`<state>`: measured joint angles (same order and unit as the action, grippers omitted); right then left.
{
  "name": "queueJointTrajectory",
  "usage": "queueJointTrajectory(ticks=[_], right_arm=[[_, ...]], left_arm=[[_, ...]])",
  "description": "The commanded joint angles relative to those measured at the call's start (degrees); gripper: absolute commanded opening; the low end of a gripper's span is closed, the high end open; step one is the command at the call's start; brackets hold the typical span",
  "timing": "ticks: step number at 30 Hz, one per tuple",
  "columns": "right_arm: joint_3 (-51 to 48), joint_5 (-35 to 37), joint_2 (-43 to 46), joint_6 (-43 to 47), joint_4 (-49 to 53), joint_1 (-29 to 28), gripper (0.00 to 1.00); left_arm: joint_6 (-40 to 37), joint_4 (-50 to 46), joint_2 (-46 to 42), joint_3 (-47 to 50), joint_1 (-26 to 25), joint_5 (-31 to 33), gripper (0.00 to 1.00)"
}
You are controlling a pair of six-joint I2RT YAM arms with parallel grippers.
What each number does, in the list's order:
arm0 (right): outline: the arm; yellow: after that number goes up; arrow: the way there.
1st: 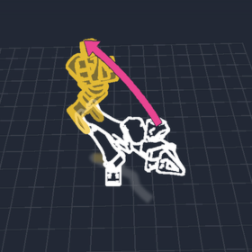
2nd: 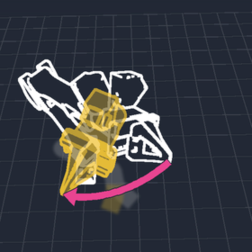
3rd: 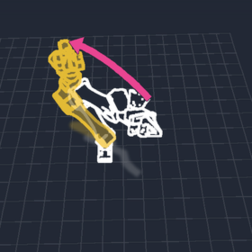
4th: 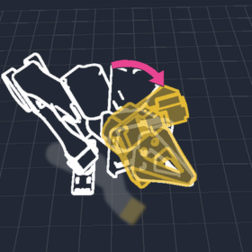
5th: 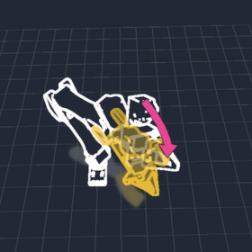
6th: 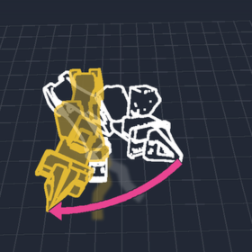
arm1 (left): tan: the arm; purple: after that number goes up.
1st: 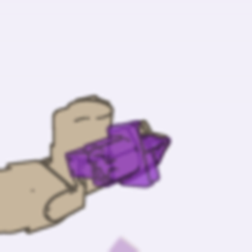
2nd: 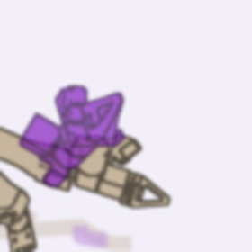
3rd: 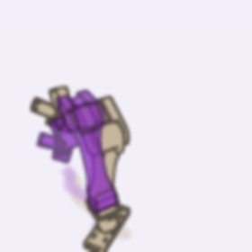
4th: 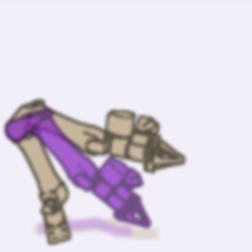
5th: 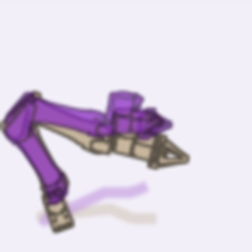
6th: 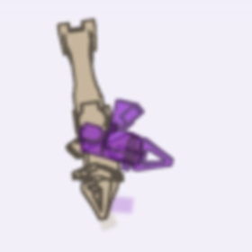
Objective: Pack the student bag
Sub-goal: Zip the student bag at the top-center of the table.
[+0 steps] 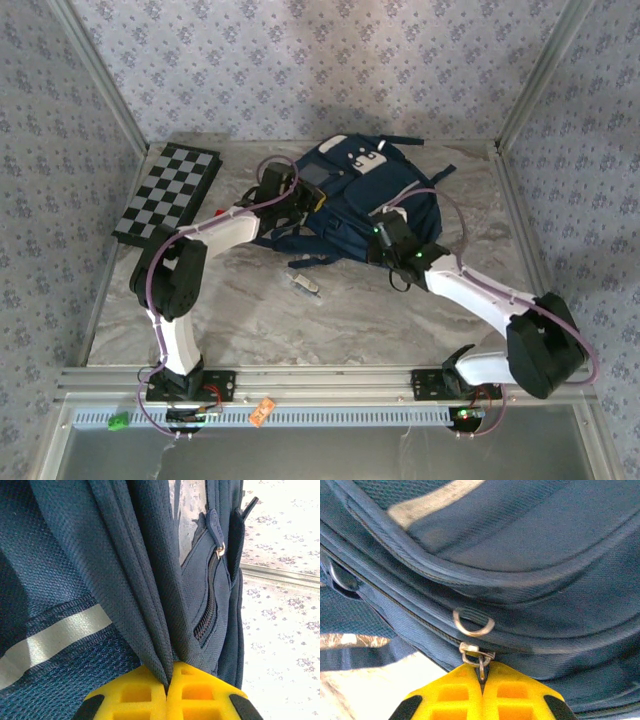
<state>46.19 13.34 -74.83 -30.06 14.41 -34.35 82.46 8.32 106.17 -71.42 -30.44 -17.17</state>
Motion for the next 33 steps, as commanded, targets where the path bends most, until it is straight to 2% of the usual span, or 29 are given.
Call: queueJointTrajectory(ticks=[1,5,12,20,23,24,29,33], right_arm=[[0.0,-4.5,0.9,5.0,4.0,0.7,0.0],[2.1,-11.8,-2.6,7.1,0.8,1.9,0.0],[4.0,-8.0,-7.2,6.4,-0.6,3.7,0.01],[4.5,-7.9,-10.3,6.6,-5.2,4.2,0.09],[4.5,-8.2,-11.5,6.4,-7.4,4.2,0.16],[4.6,-8.3,-12.0,6.4,-8.0,4.1,0.15],[5.1,-6.7,-11.2,6.4,-8.4,4.1,0.01],[4.5,-3.6,-7.8,7.2,-4.4,3.9,0.0]], left_arm=[[-1.7,1.7,-2.6,-2.1,1.5,0.1,0.0],[-1.3,2.1,-2.0,-2.1,0.7,0.2,0.0],[-1.5,1.6,-2.1,-1.8,0.4,0.4,0.0],[-1.0,2.2,-1.6,-2.0,0.2,0.5,0.0],[-1.0,2.2,-1.6,-2.1,0.0,0.6,0.0],[-1.0,2.3,-1.5,-2.0,0.1,0.6,0.0],[-1.3,2.2,-1.6,-1.7,0.3,0.4,0.0],[-2.2,1.8,-1.6,-1.5,1.5,-0.4,0.0]])
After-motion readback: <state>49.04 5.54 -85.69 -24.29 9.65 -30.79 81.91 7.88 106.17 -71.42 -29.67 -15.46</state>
